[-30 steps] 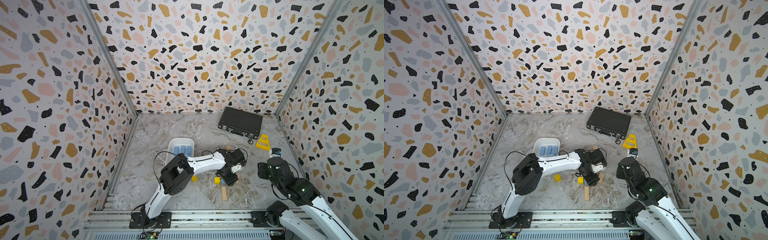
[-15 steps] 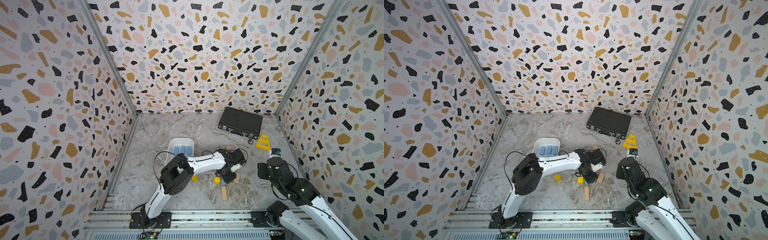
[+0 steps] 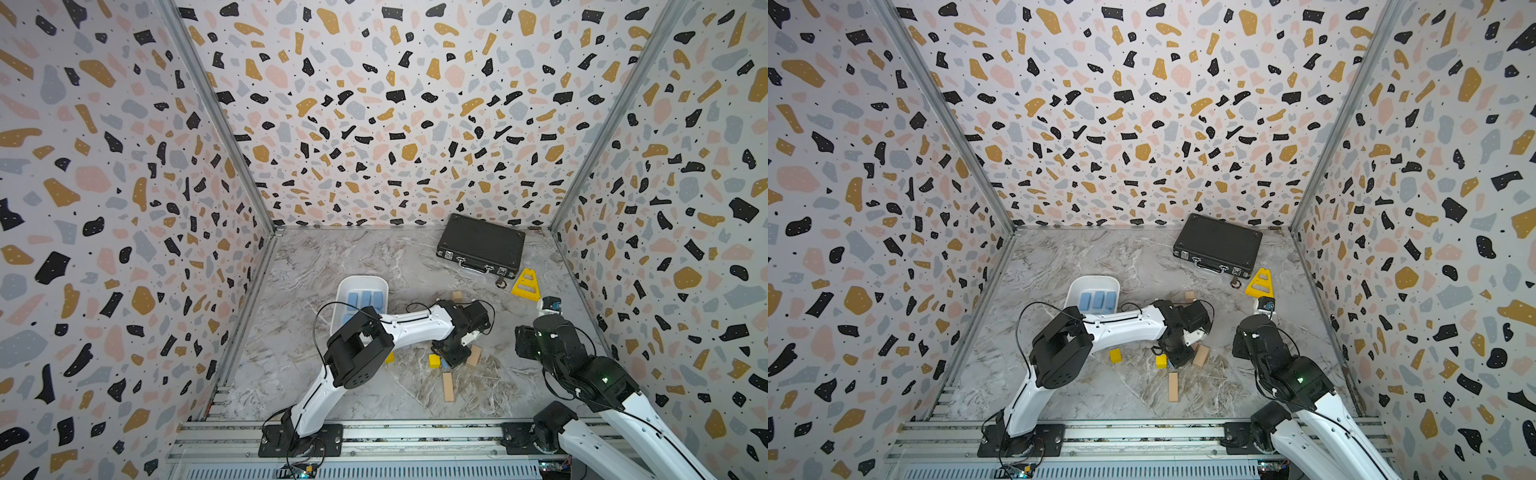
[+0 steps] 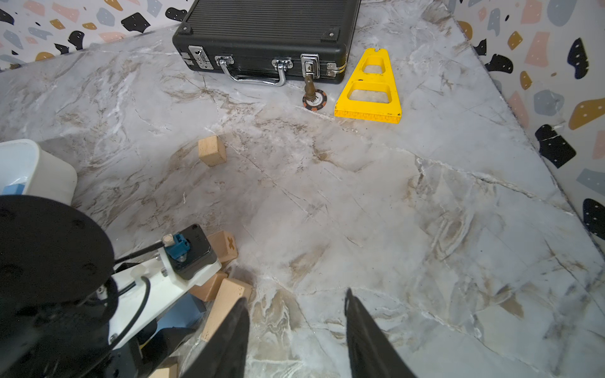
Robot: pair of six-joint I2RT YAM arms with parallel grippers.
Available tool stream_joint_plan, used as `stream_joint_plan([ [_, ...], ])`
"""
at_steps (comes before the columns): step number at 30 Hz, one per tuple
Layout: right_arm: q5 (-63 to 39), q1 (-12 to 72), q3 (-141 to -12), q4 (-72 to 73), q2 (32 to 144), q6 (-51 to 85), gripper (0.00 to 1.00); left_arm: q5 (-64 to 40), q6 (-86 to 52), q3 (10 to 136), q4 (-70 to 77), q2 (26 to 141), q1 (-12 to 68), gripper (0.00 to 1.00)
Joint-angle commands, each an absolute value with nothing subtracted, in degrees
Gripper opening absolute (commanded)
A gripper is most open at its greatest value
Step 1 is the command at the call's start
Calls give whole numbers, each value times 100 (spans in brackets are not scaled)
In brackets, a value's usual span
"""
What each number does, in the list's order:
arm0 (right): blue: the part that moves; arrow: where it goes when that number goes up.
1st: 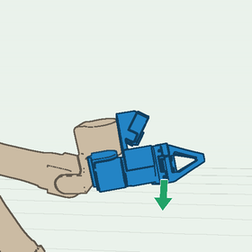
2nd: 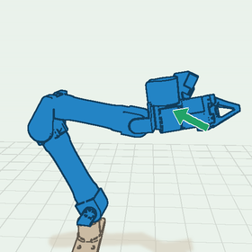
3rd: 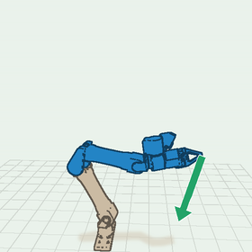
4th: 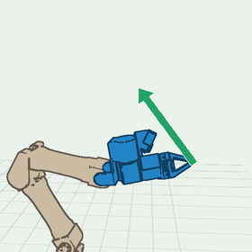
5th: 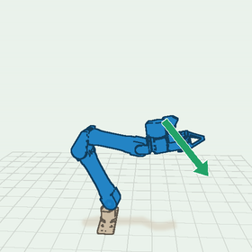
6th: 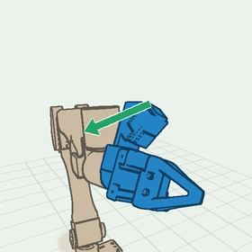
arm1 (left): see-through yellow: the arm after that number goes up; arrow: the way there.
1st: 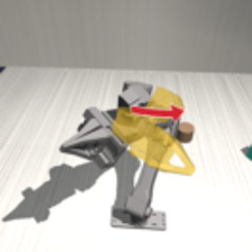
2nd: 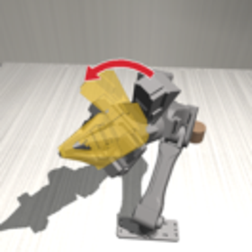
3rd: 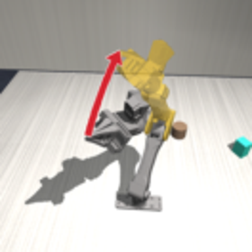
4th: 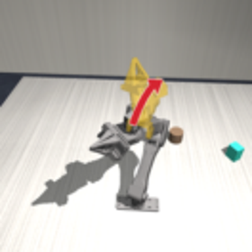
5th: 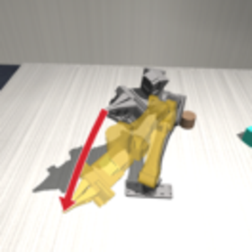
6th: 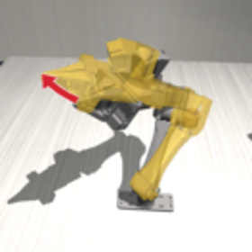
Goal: Pick out the blue building blocks
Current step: Pick up the building block from the center of the board, then place the building block in the storage box.
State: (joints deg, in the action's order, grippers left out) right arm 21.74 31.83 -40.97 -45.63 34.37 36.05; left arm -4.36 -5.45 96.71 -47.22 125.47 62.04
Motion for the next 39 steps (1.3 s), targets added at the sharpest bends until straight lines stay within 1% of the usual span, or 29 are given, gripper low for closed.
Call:
stream_joint_plan([
  [1,2282,3171,-4053,-4640,3427,3639,50,-348,-575,9755,-4887,12774,6220,46],
  [8,2305,3165,-4058,-4640,3416,3595,50,-239,-394,9738,-4914,12708,6223,32],
  [13,2329,3167,-4055,-4620,3418,3556,50,-292,124,9815,-5075,12294,6189,30],
  [18,2331,3169,-4030,-4472,3445,3464,50,-289,1070,9791,-5398,11566,6129,30],
  [21,2327,3171,-4069,-4463,3524,3403,50,-609,1720,9682,-5765,11097,5943,31],
  [24,2300,3173,-4100,-4418,3635,3345,50,-907,2308,9404,-6132,10632,5601,32],
  [29,2189,3172,-4114,-4214,3841,3305,49,-1412,3818,8753,-6759,9855,4679,31],
  [32,2114,3169,-4129,-4106,3968,3335,49,-1291,4622,8283,-6812,9499,4083,31],
  [36,2019,3173,-4101,-3988,4054,3423,48,-862,5260,7707,-6599,9317,3436,31],
  [39,1952,3173,-4079,-3881,4117,3448,48,-1076,5500,7503,-6441,9286,2908,31],
])
